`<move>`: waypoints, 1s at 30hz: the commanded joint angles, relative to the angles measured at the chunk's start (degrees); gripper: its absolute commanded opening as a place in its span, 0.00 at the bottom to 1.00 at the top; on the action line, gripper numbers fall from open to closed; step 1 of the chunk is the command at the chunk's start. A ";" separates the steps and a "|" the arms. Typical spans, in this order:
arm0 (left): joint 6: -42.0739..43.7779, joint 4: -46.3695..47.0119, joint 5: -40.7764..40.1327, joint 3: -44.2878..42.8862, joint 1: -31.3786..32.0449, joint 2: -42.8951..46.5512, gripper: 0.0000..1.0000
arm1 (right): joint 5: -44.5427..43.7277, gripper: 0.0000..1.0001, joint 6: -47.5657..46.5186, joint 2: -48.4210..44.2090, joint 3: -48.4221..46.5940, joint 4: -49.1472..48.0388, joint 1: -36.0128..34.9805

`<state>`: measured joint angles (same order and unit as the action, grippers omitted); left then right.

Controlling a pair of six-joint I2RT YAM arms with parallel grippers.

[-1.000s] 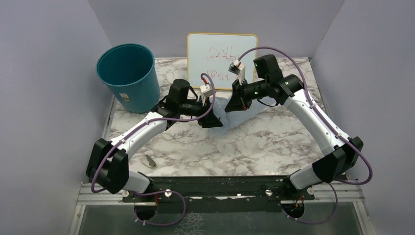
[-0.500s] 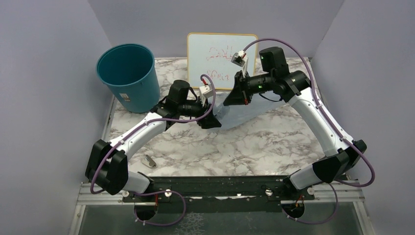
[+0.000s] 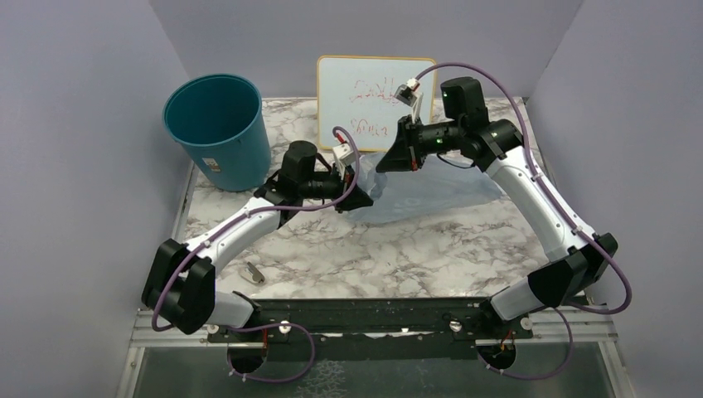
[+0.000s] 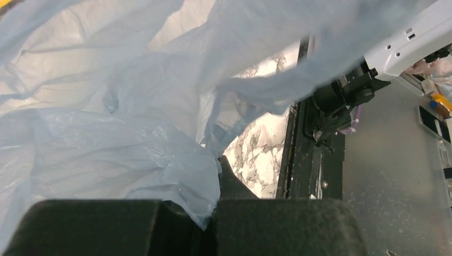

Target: Put the trash bags into the trash bin

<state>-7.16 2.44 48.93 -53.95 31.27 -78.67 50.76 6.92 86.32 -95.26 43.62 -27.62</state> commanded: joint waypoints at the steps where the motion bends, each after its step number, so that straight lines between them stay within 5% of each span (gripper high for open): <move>1: -7.06 10.89 -2.40 5.02 0.35 4.17 0.00 | -3.54 0.00 3.57 0.51 1.27 -5.23 1.65; 7: -11.19 14.62 -5.93 8.41 0.34 7.29 0.00 | -2.60 0.07 6.42 0.18 3.71 -8.69 4.80; 9: -13.19 16.56 -6.38 8.88 0.29 7.93 0.00 | -3.03 0.27 6.06 0.55 5.14 -8.66 4.94; 12: -16.54 18.20 -7.66 8.58 0.29 9.16 0.00 | -8.35 0.37 7.84 0.85 8.93 -9.08 4.94; 15: -19.83 19.29 -7.26 8.71 0.37 11.41 0.00 | -10.40 0.77 9.34 0.12 11.73 -10.03 4.94; 16: -20.97 20.13 -8.04 9.49 0.33 12.35 0.00 | -8.75 0.82 10.30 -0.43 12.82 -12.12 4.94; 20: -25.11 24.88 -13.66 13.36 0.36 15.50 0.00 | 3.35 0.85 22.13 -2.25 19.15 -29.05 4.87; 24: -27.79 31.11 -14.26 15.44 0.37 15.35 0.00 | 6.58 0.84 35.48 -3.39 26.51 -47.63 4.78; 30: -28.25 33.51 -13.30 14.85 1.52 11.74 0.00 | 9.48 0.78 38.52 -4.37 26.86 -51.36 3.93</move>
<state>-33.67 30.46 36.73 -38.87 31.68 -64.97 55.13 39.42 85.06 -67.85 2.48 -23.05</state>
